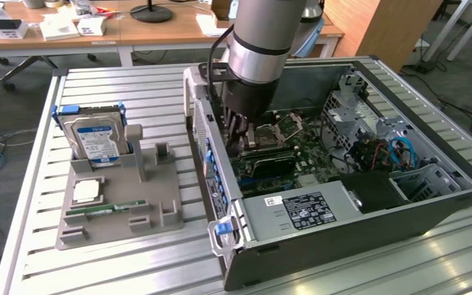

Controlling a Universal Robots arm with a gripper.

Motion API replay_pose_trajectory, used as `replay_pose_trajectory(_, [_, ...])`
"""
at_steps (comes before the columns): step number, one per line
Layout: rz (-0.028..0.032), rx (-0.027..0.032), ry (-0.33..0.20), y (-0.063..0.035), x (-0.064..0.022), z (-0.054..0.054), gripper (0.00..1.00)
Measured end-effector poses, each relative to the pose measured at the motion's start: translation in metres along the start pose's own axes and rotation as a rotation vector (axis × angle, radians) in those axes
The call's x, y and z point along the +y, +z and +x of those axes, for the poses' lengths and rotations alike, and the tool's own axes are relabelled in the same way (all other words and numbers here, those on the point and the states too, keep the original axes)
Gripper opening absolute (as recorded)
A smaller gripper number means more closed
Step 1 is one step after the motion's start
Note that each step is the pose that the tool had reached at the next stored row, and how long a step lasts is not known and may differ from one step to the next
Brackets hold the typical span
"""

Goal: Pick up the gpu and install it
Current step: 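Press down on the gpu until it lock into place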

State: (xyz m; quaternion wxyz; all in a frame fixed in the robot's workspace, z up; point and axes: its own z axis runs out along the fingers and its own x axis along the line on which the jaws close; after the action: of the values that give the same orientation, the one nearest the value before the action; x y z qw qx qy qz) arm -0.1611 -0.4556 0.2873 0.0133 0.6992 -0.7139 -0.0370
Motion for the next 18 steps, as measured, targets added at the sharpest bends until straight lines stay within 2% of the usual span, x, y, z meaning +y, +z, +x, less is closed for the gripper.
replay_pose_trajectory(12, [0.0001,-0.0006,-0.012,-0.0013,-0.0238,-0.001,0.11])
replay_pose_trajectory(18, [0.0103,0.0013,-0.039,0.0003,-0.0253,-0.001,0.11])
